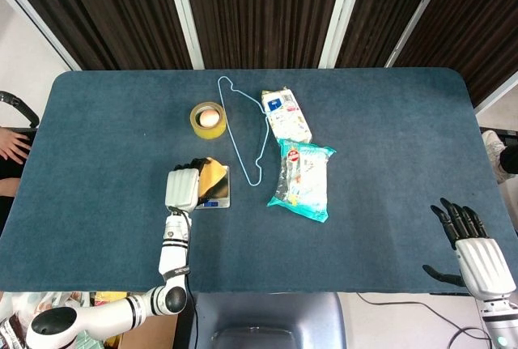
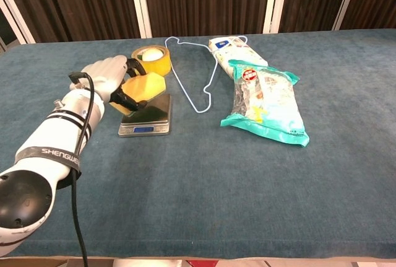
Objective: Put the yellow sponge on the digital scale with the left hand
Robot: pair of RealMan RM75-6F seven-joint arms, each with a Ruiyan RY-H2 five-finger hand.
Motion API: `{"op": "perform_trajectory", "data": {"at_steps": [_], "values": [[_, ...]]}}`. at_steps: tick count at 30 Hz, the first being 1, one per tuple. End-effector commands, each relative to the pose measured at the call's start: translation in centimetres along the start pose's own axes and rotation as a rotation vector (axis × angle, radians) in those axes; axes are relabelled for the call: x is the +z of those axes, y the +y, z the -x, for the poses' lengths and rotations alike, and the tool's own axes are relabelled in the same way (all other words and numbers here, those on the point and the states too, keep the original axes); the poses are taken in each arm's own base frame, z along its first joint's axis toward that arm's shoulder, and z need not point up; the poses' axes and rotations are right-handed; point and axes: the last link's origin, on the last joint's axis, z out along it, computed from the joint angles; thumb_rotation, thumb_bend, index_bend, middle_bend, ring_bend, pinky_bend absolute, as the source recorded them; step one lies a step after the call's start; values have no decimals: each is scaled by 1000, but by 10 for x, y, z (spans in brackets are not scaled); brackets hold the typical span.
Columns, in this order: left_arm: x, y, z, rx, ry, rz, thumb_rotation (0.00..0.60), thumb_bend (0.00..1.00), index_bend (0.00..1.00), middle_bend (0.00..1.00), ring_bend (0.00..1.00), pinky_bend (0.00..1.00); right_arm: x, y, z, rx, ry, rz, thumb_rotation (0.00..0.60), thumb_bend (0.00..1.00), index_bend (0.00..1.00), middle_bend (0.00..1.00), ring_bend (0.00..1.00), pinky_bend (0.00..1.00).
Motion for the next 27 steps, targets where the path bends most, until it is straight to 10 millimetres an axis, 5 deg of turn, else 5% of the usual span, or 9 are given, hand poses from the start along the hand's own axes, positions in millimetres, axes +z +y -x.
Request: {"op": "perform_trajectory", "data": {"at_steps": [1,6,14,27], "values": [[2,-3,7,8,-38,-36,600,374,255,347,462,297,-2,3,-3,8,10,10,600,196,0,0,0,0],[0,0,9,-14,-65,-44,600,371,207,246,244,243,-3,7,-5,14,9,16,600,195,0,0,0,0],[0,0,13,-14,-97,-54,600,353,126,142,62,174,-4,9,-7,18,16,22,600,195,0,0,0,0],[-11,8,-8,-69,-63,20,600,333,88,104,15,157,-4,6,-5,8,13,16,600,195,0,0,0,0]]}}
